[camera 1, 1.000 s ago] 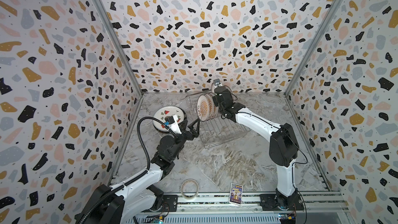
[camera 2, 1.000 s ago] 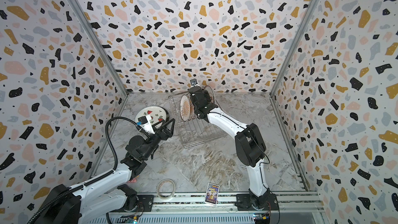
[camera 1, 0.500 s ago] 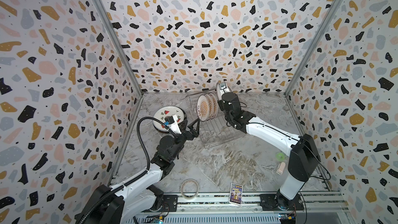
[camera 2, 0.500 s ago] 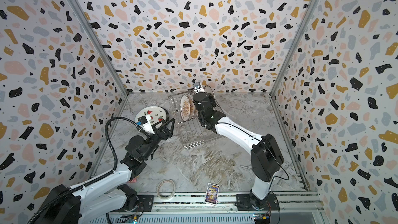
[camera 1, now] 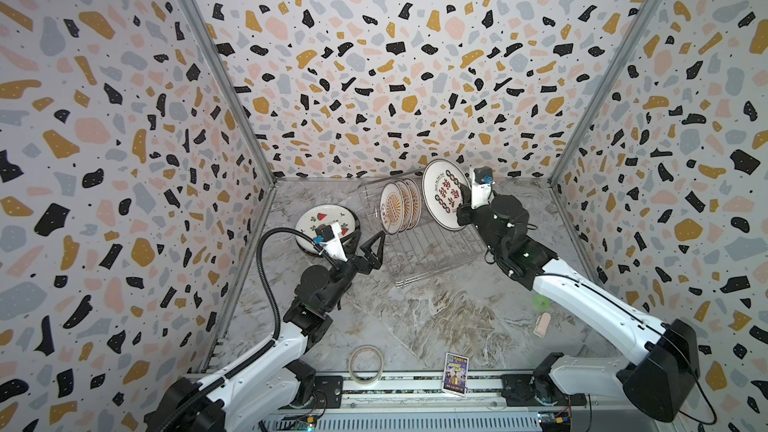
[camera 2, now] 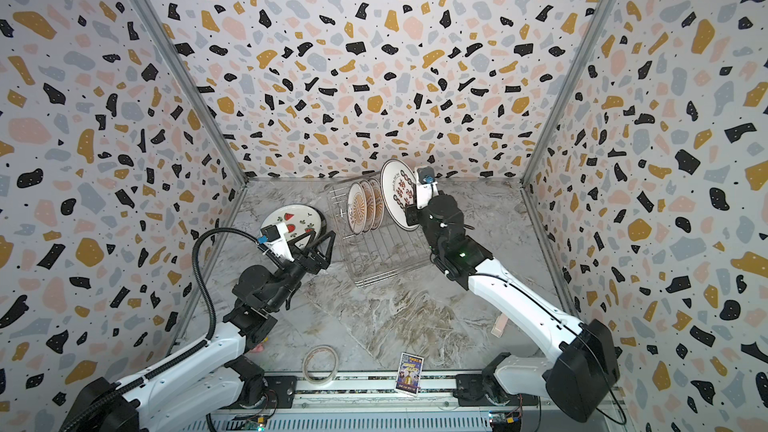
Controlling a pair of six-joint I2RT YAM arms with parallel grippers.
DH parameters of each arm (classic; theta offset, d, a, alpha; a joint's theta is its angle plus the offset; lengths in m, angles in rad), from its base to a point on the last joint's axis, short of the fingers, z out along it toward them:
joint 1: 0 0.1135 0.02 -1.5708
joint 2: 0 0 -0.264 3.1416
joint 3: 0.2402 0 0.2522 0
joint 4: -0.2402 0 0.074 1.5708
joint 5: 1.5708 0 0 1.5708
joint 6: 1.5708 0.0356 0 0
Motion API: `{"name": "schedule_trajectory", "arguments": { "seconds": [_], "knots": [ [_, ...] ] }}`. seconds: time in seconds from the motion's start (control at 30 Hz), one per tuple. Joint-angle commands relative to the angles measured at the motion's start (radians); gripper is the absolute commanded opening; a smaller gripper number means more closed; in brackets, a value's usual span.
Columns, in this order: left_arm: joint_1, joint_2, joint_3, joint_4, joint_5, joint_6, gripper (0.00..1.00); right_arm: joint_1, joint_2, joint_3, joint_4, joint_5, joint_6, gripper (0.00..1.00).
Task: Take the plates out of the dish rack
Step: 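Pull the 'Just To Eat' plate up out of the rack with the right gripper, then bring the plate to the left gripper and grasp its rim with it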
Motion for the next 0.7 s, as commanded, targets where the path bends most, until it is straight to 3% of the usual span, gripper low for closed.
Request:
{"name": "schedule_trajectory", "arguments": {
  "seconds": [0.0, 0.33, 0.5, 0.67],
  "knots": [
    [-0.005, -0.017, -0.019, 0.051, 0.073, 0.047, 1.0, -0.068, -0.075, -0.06, 0.118, -0.321, 0.147, 0.0],
    [-0.005, -0.018, -0.071, 0.207, 0.209, 0.015, 1.0, -0.176, -0.087, -0.184, 0.331, -0.777, 0.329, 0.0],
    [-0.006, -0.014, -0.085, 0.242, 0.224, 0.025, 0.99, -0.19, -0.057, -0.193, 0.409, -0.903, 0.396, 0.0],
    [-0.02, 0.041, -0.05, 0.277, 0.273, 0.015, 0.96, -0.19, -0.028, -0.202, 0.454, -0.948, 0.421, 0.0]
  ]
}}
